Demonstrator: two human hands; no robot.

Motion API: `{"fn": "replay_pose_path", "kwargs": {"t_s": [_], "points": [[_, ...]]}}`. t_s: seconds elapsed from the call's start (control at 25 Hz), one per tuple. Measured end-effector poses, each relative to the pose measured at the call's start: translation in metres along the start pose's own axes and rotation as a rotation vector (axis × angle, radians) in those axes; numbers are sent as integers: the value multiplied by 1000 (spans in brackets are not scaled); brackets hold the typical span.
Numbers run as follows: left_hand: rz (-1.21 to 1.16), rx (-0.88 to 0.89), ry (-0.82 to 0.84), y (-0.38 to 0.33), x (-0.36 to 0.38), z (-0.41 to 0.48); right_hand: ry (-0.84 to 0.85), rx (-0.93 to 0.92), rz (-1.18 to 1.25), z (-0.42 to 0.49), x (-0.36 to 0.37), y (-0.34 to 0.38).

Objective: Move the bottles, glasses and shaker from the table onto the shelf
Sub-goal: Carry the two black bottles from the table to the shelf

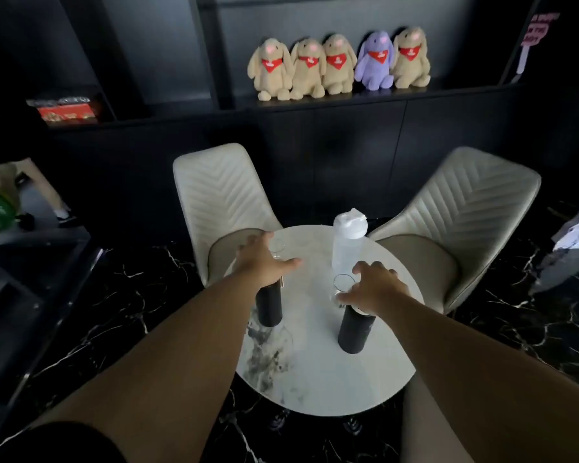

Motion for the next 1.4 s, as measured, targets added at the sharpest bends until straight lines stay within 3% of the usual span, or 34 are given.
{"fn": "replay_pose_path", "kwargs": {"t_s": [0.2, 0.4, 0.6, 0.8, 1.08, 1.2, 1.4], "points": [[127, -60, 182, 17, 32, 5, 86, -48, -65, 11, 32, -6], [191, 22, 114, 23, 38, 5, 61, -103, -69, 11, 33, -6], [73, 9, 114, 25, 4, 4, 147, -158, -40, 0, 10, 25], [31, 7, -7, 18, -120, 21, 187, -346, 12, -3, -56, 118], [126, 83, -333, 14, -332, 77, -91, -646, 222, 38, -183, 288], [115, 60, -452, 17, -403, 110, -165, -690, 348, 58, -226, 362], [86, 171, -604, 39, -492, 200, -347, -728, 376, 108, -273, 498]]}}
Point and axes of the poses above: each hand's wrist, its own z-axis towards the middle knuckle, its own x-axis out of the palm, y = z × x, the point moved 4 cm from there along z, towards the middle knuckle, and after that the axes turned 11 degrees about -y, right-handed, at the moved point
